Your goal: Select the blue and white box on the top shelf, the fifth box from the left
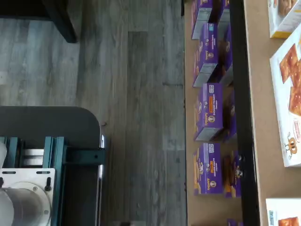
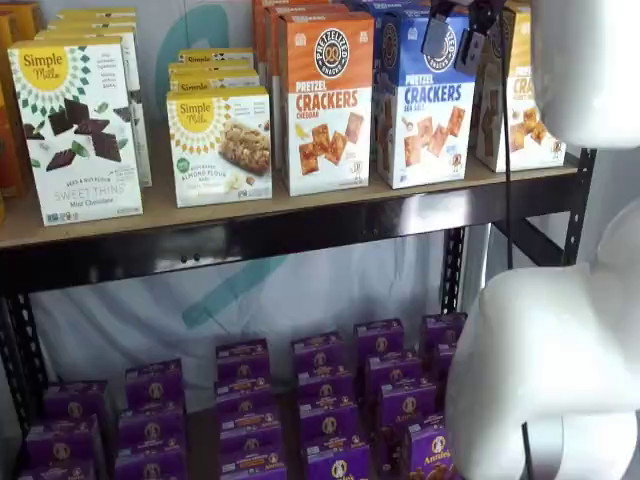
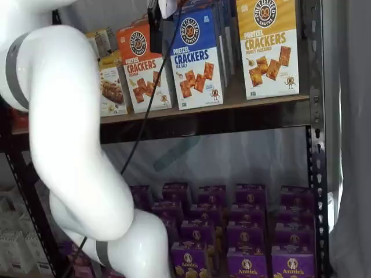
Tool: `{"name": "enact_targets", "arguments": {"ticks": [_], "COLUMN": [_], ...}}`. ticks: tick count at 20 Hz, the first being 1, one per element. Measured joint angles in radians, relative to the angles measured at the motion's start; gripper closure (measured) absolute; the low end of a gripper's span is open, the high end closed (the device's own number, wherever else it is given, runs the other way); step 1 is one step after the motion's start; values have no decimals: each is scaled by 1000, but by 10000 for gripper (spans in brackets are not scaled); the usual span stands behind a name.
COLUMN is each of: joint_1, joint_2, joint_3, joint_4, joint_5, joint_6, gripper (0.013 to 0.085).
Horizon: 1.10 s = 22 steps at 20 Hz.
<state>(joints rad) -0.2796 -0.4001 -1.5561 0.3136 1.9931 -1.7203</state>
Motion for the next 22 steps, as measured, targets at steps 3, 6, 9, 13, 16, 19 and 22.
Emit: {"name": "enact_targets", "arguments": {"ticks": [3, 6, 9, 13, 16, 19, 22], "joint_1": [26, 39, 31, -22, -48, -51, -47], "joint_2": [6, 1, -9, -45, -72, -99, -110], "joint_3": [-3, 7, 17, 42, 65, 99, 118], "joint_4": [-22, -19, 14, 126, 187, 212, 225], "joint_5": [6, -6, -23, -91, -155, -237, -315], "joint_6": [14, 28, 34, 36, 38, 40, 43], "gripper": [130, 130, 130, 130, 130, 130, 130]}}
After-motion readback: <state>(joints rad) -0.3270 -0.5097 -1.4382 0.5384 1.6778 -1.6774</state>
